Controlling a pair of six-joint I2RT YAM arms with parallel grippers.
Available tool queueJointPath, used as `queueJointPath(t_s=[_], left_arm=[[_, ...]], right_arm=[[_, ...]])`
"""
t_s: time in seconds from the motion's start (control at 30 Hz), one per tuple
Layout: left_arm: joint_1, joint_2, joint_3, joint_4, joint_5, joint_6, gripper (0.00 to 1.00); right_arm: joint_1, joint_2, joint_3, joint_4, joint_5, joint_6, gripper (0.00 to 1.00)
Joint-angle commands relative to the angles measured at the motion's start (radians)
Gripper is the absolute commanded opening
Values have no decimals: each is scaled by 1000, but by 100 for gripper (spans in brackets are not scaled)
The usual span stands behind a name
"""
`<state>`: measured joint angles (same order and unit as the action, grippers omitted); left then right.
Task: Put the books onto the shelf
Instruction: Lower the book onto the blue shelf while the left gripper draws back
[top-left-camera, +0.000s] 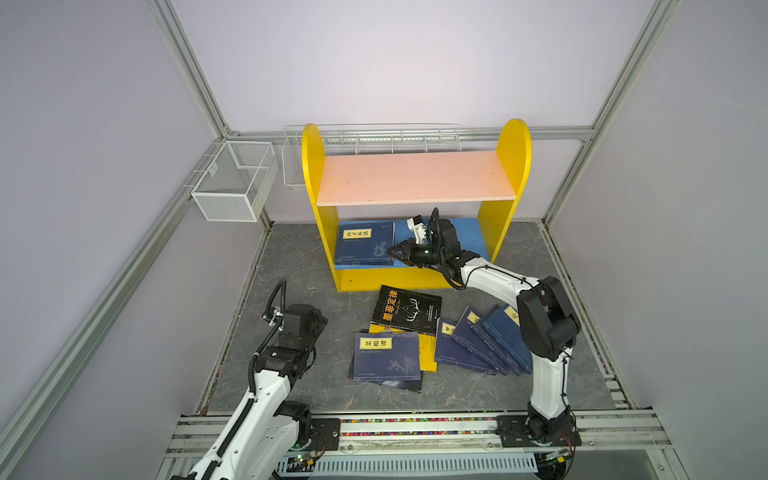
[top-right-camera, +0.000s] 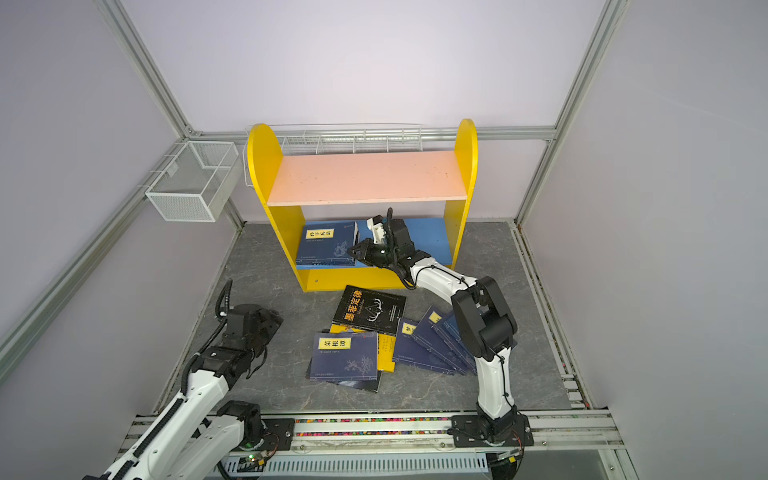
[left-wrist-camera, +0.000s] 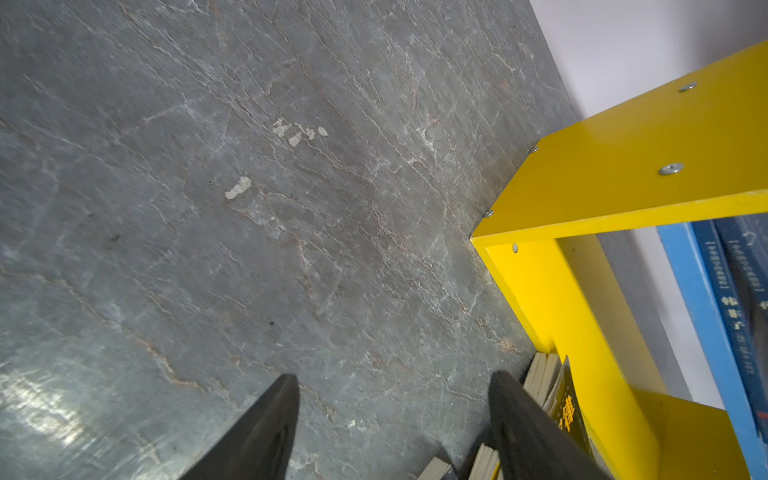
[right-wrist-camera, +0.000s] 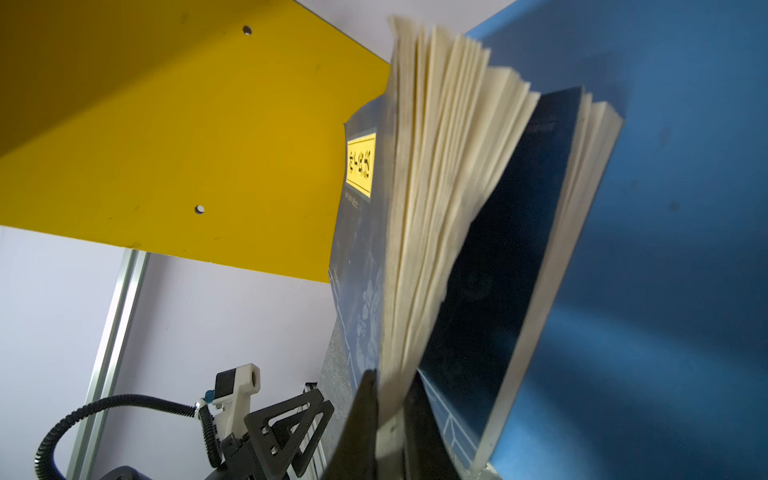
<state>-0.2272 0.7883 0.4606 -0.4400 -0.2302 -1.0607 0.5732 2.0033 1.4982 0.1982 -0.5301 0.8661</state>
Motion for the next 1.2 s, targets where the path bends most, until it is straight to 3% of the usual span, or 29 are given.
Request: queueJointPath(t_s=[0.0, 0.17, 0.23, 0.33, 0.53, 0.8, 1.17], left_arm=[[5, 2, 20, -11, 3, 5, 73], [5, 3, 17, -14, 2, 6, 73], [5, 3, 15, -14, 1, 3, 73], [5, 3, 15, -18, 1, -1, 73], [6, -1, 10, -16, 5, -15, 73], [5, 1, 11, -7, 10, -15, 73], [5, 56, 34, 61, 79, 113, 73]], right_arm=[[14, 14, 31, -6, 19, -15, 7], [21, 17, 36, -34, 30, -31, 9], [24, 18, 52, -67, 44, -46, 18], [26, 20, 88, -134, 66, -72, 40], [35, -1, 159, -291, 154, -178, 58], [51, -34, 215, -477, 320, -309, 68], [55, -98, 150, -496, 317, -436, 66]])
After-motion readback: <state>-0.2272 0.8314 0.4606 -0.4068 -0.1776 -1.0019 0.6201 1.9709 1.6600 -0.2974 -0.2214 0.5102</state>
